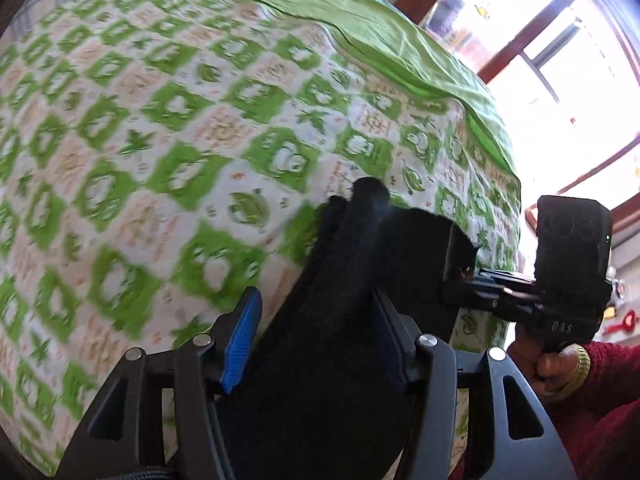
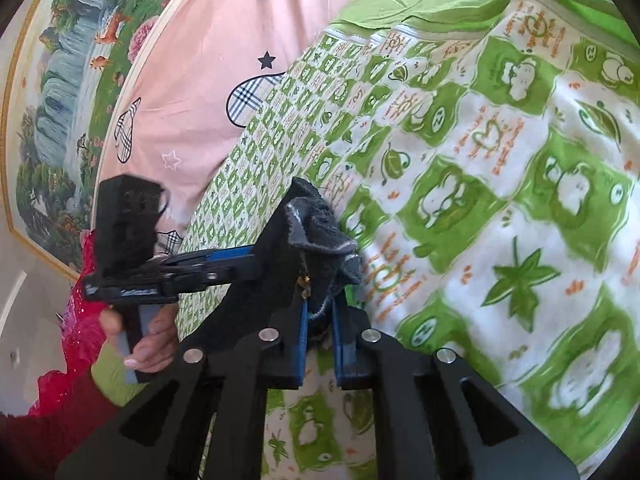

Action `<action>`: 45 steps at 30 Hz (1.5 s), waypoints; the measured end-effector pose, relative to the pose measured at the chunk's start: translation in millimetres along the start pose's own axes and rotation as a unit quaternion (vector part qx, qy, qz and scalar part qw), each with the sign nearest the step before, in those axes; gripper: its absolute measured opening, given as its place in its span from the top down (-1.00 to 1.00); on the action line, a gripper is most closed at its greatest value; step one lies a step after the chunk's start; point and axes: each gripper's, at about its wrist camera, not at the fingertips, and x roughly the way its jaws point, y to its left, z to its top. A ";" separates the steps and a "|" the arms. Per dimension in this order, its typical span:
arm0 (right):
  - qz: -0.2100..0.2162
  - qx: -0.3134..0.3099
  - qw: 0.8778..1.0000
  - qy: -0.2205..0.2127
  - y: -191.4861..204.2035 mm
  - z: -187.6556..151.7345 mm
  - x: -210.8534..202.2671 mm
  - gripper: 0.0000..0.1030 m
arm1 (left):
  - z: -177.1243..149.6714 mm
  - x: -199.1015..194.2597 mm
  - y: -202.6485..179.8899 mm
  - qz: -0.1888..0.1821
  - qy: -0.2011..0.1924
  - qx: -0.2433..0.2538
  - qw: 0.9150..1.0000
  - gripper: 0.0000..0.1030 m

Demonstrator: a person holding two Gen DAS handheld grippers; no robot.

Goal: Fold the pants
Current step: 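Fold the waistband with the right tool toward the left tool, over the legs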

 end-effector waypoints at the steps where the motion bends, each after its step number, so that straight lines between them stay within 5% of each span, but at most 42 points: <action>1: -0.001 -0.007 1.000 0.001 0.9 -0.5 0.1 0.79 | 3.1 4.8 -2.1 -0.006 0.003 0.003 1.000 -0.05; 4: -0.001 -0.017 1.000 0.005 2.2 -1.2 1.5 0.79 | 13.4 13.5 -6.6 -0.024 0.003 0.010 1.000 0.28; 5: 0.001 -0.018 1.000 0.007 1.1 -1.5 0.7 0.79 | 15.5 14.3 -7.2 -0.034 0.002 0.010 0.999 0.60; 9: 0.007 -0.031 0.999 0.013 4.1 -1.5 -0.3 0.79 | 16.2 7.3 -13.3 -0.033 -0.018 0.017 0.999 0.78; 15: 0.033 -0.061 0.998 0.005 28.5 0.1 -7.6 0.78 | 0.8 -35.9 -23.5 -0.027 -0.073 0.011 0.997 0.79; 22: 0.114 -0.120 0.986 0.003 82.4 0.8 -18.6 0.78 | -31.0 -102.4 -33.7 -0.010 -0.145 -0.005 0.989 0.79; 32: 0.202 -0.161 0.962 0.083 149.1 -30.9 28.6 0.78 | -123.1 -170.8 -9.2 0.026 -0.225 -0.080 0.971 0.79; 45: 0.191 -0.171 0.954 0.154 172.6 -79.0 91.7 0.77 | -207.6 -165.4 38.3 0.049 -0.256 -0.180 0.948 0.79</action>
